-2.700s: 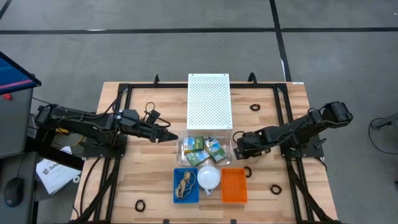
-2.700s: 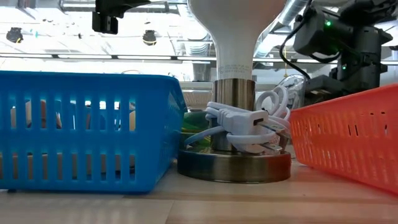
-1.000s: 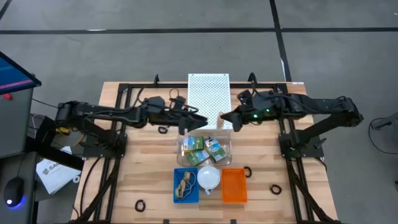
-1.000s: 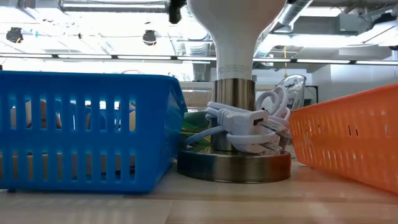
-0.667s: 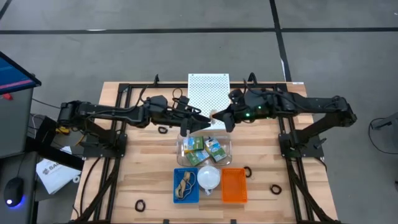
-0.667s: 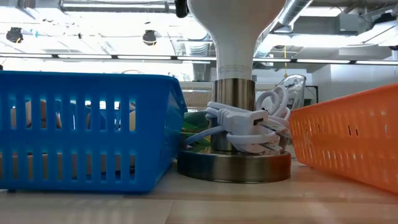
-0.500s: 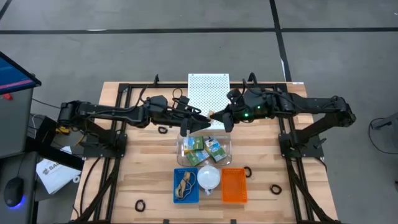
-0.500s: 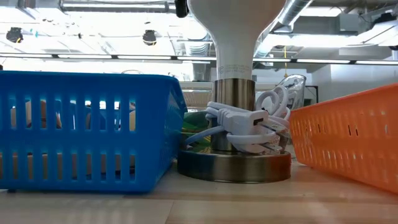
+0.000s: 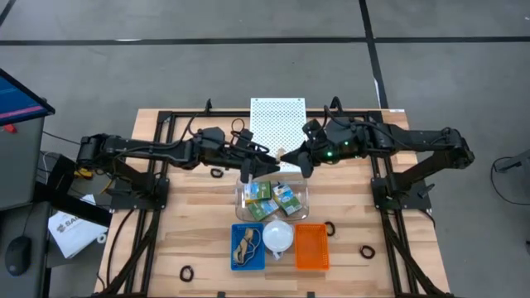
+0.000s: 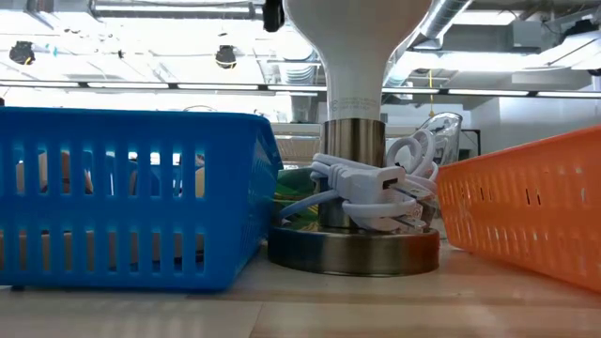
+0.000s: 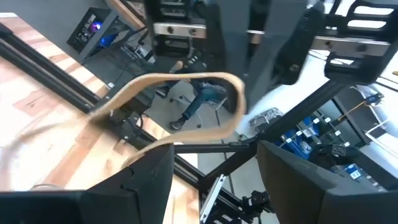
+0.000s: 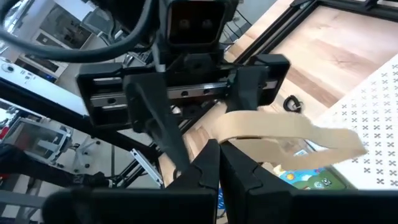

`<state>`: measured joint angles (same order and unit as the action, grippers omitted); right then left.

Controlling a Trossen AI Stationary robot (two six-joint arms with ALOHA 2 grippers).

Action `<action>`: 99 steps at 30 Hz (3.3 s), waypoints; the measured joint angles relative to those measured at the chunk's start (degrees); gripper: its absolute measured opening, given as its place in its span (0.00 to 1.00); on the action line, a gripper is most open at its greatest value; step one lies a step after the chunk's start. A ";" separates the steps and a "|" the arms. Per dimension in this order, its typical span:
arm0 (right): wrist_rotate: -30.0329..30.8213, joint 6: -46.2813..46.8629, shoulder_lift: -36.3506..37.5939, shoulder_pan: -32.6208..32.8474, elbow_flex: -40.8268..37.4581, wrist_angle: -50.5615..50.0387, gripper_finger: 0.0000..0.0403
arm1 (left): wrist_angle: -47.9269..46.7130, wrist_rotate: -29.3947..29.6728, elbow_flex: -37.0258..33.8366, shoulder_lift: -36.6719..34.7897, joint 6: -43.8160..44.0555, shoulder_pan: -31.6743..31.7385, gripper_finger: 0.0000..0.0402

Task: Pick & Place Office Desk Supplies
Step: Put the brown rubberband into the blue bin

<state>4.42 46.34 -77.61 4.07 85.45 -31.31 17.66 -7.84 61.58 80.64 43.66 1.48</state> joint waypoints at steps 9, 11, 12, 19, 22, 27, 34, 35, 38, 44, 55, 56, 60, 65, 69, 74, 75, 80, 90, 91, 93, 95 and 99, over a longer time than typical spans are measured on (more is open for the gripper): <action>-0.34 0.68 0.07 0.90 0.00 -1.90 0.00 | 0.35 0.01 0.00 0.00 -1.46 0.47 0.56; -0.34 0.56 0.07 0.90 -0.02 -1.88 0.00 | 2.25 0.07 0.00 0.00 -1.42 0.53 0.56; -0.34 0.41 0.07 0.90 -0.02 -1.90 0.00 | 3.56 0.06 0.00 0.00 -1.40 0.70 0.56; -0.34 -0.26 0.07 0.55 -0.02 -1.89 0.00 | 6.04 0.04 -0.02 -0.04 0.22 1.25 0.56; -0.30 -0.30 0.07 0.53 -0.02 -1.53 0.00 | 5.74 0.04 -0.02 -0.04 0.29 0.94 0.56; -0.26 -0.29 0.07 0.53 -0.02 -1.15 0.00 | 5.30 0.04 -0.02 -0.04 0.31 0.81 0.56; -0.04 -0.45 0.07 -0.30 -0.02 0.72 0.00 | 5.30 -1.26 -0.02 -0.04 0.74 0.81 0.56; -0.04 -0.44 0.07 -0.56 -0.02 0.71 0.00 | 5.30 -1.43 -0.02 -0.04 0.76 0.81 0.56; 0.07 -0.52 0.07 -0.94 -0.02 0.72 0.00 | 5.30 -1.71 -0.02 -0.04 0.76 0.81 0.55; 0.07 -0.91 0.07 -1.57 -0.02 0.72 0.00 | 4.83 -2.12 -0.04 -0.04 1.66 0.81 0.40; -0.10 -3.25 0.07 -1.84 -0.02 1.84 0.01 | 4.20 -2.93 -0.07 -0.04 1.75 0.85 0.01; -0.12 -3.45 0.07 -1.83 -0.02 2.19 0.02 | 4.22 -3.49 -0.07 -0.04 2.09 0.85 0.01; -0.08 -4.21 0.05 -1.83 -0.04 4.18 0.11 | 1.92 -6.49 -0.07 -0.04 3.75 0.54 0.00; -0.04 -4.34 0.05 -1.88 -0.04 3.95 0.26 | -5.72 -11.52 -0.07 -0.04 5.04 -1.71 0.00; -0.08 -4.34 0.05 -1.85 -0.04 3.57 0.35 | -10.72 -14.79 -0.07 -0.04 6.31 -5.11 0.00; -0.08 -4.37 0.05 -1.85 -0.04 2.78 0.42 | -13.13 -19.13 -0.07 -0.04 9.80 -10.29 0.00; -0.08 -4.36 0.05 -1.86 -0.04 2.68 0.42 | -12.94 -19.37 -0.07 -0.04 10.79 -11.55 0.00; -0.22 -4.34 0.05 -1.85 -0.04 1.15 0.44 | -12.91 -19.31 -0.07 -0.04 15.71 -18.76 0.00; -0.32 -4.34 0.78 -1.48 -0.09 -1.92 0.44 | -17.53 -5.78 -0.07 -0.70 20.74 -27.42 0.00; -0.34 -4.34 0.90 -1.48 -0.04 -1.54 0.44 | -17.98 -5.17 -0.09 -0.63 20.92 -27.85 0.00; -0.34 -4.34 1.17 -1.48 -0.03 -1.79 0.44 | -18.99 -4.07 -0.09 -0.69 21.22 -28.50 0.00; -0.32 -4.34 1.47 -1.48 -0.09 -1.84 0.44 | -19.78 -3.77 -0.79 -0.70 21.62 -28.61 0.00; -0.32 -4.67 1.89 -1.50 -0.07 -2.65 0.44 | -19.66 -2.62 -2.57 -0.67 21.77 -28.52 0.00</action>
<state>4.10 41.67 -75.72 2.57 85.38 -33.96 -1.99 -10.46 59.01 79.97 65.43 -27.05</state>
